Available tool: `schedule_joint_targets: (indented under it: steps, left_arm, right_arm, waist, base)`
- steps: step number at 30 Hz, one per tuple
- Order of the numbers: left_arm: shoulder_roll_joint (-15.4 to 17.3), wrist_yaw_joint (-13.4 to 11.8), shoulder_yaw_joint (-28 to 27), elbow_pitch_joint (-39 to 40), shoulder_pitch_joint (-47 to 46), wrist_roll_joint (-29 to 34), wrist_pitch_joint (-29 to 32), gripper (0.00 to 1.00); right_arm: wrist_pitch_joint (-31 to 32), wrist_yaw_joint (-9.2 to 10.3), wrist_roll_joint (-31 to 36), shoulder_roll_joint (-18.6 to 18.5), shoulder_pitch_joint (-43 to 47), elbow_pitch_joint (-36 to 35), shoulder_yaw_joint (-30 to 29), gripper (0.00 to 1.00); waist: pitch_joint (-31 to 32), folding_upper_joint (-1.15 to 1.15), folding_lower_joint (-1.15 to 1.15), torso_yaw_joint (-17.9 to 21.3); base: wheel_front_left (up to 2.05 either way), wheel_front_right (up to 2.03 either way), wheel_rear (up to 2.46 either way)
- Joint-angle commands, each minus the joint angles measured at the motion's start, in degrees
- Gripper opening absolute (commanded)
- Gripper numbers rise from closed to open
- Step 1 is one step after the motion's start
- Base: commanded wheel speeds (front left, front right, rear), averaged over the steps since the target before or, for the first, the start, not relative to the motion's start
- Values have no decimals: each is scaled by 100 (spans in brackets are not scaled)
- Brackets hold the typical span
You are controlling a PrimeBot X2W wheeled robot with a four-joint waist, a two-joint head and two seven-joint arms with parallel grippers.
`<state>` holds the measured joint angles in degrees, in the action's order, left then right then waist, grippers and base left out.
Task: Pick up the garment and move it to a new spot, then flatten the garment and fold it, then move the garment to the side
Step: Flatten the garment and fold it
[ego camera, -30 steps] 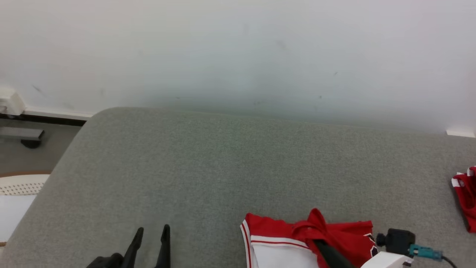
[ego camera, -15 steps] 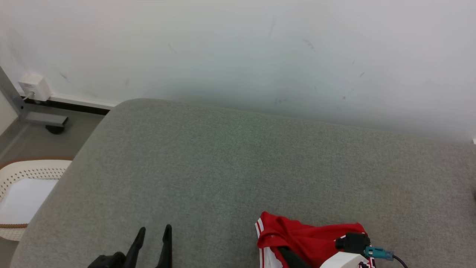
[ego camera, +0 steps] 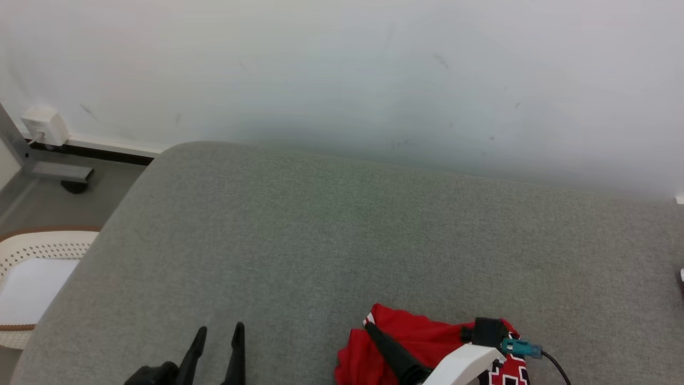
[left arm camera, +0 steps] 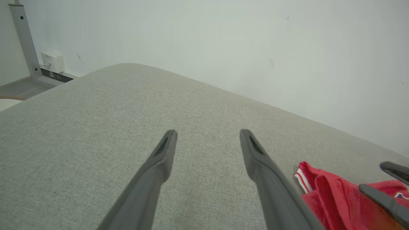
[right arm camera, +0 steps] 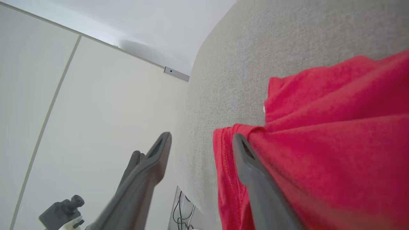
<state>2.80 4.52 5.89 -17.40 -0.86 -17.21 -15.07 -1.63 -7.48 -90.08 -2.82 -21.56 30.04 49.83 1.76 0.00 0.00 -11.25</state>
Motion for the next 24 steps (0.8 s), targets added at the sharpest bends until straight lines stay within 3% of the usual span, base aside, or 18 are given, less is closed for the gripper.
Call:
schedule_joint_targets:
  steps: [1, 4, 8, 12, 17, 24]
  left_arm:
    - [22, -10, -43, 16, 7, -2, -9, 100]
    - [22, -30, -70, 42, 34, -26, -9, 100]
    - [20, -40, -100, 92, 76, -51, -9, 100]
    - [22, -58, -143, 206, 92, -104, -9, 100]
    - [22, -86, -262, 435, 96, -101, -9, 100]
    - [20, -86, -331, 701, -6, 145, -9, 100]
  right_arm:
    - [-64, -1, -45, -19, -118, -39, 10, 100]
    - [-164, -1, -68, -91, -206, -259, -132, 100]
    - [-541, -1, 195, -602, -260, -1020, -435, 100]
    - [-1097, -1, 1079, -1387, -269, -1489, -676, 100]
    - [-1336, -1, 2529, -2075, -46, -1632, -1311, 100]
    - [-1351, -1, 4546, -1789, 838, -2006, -3013, 100]
  waist:
    - [20, 0, 0, 46]
    - [57, 0, 0, 134]
    - [96, 0, 0, 285]
    - [116, 0, 0, 464]
    - [109, 0, 0, 720]
    - [79, 0, 0, 974]
  base:
    - [0, 0, 0]
    - [0, 0, 0]
    - [0, 0, 0]
    - [0, 0, 0]
    - [0, 0, 0]
    - [0, 0, 0]
